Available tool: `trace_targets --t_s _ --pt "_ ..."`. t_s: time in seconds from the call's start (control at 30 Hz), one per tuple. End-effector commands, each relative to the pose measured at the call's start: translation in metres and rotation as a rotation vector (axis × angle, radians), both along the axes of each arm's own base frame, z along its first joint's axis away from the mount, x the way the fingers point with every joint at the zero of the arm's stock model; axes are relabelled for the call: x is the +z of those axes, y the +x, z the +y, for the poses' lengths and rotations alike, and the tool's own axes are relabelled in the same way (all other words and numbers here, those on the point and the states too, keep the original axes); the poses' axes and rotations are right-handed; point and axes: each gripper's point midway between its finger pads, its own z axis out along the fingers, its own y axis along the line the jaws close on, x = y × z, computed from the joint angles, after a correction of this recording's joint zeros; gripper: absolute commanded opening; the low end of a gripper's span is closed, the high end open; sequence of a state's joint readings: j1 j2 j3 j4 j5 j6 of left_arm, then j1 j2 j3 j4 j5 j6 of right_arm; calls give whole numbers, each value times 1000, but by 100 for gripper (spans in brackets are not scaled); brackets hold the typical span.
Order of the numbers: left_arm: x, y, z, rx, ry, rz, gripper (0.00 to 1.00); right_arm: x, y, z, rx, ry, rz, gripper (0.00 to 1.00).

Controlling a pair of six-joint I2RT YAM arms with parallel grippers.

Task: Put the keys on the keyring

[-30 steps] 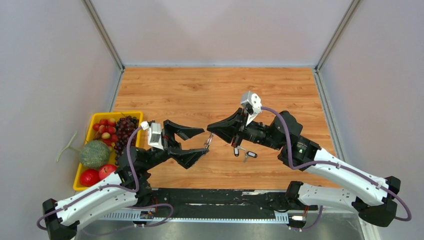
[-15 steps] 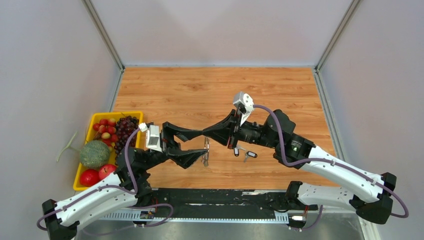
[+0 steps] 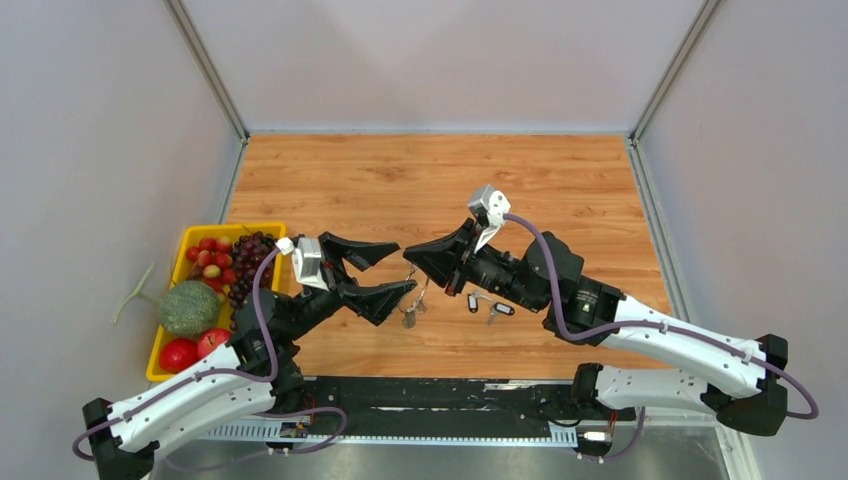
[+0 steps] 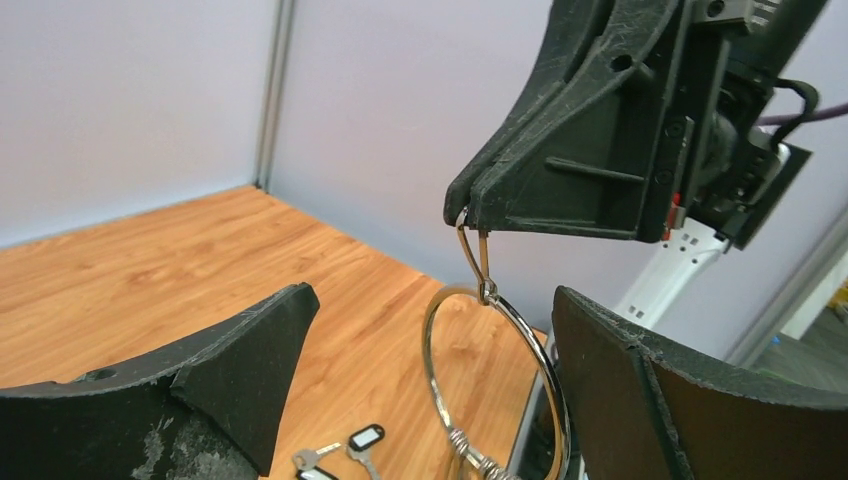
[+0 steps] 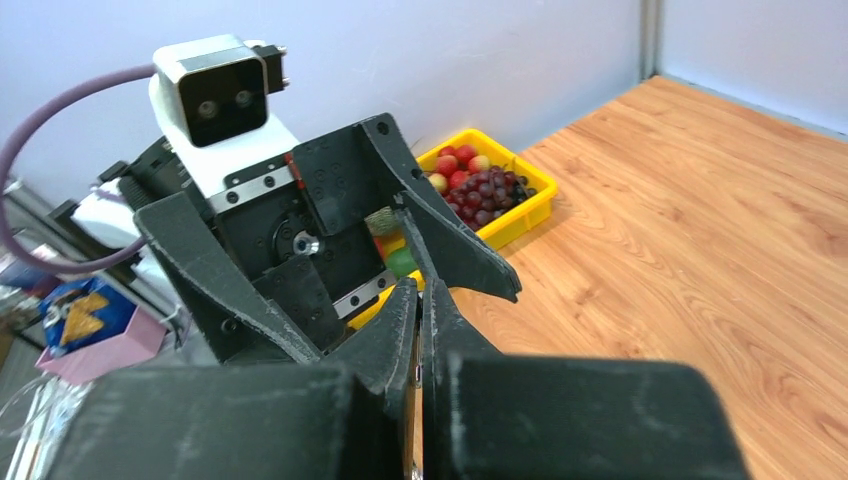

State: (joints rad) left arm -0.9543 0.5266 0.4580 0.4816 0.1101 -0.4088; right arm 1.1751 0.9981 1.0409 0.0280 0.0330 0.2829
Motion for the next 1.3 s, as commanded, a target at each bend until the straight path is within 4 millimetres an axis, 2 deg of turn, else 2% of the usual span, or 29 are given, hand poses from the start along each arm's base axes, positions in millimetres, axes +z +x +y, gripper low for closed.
trace_targets --t_s 0.0,0.27,0.5,0.73,1.03,1.27 --pt "12 16 10 107 -13 1 100 25 21 -7 -154 86 4 0" --pt "8 18 1 91 3 -11 100 21 26 -4 -204 84 32 0" --pt "3 23 -6 94 24 -9 95 22 28 -4 -229 86 39 0" --pt "4 29 -8 113 32 -10 83 19 28 -2 -252 79 47 0" --pt "9 27 -6 113 2 -38 77 16 28 0 -261 68 59 0" --pt "6 28 -12 99 17 -42 65 18 25 4 -258 69 59 0"
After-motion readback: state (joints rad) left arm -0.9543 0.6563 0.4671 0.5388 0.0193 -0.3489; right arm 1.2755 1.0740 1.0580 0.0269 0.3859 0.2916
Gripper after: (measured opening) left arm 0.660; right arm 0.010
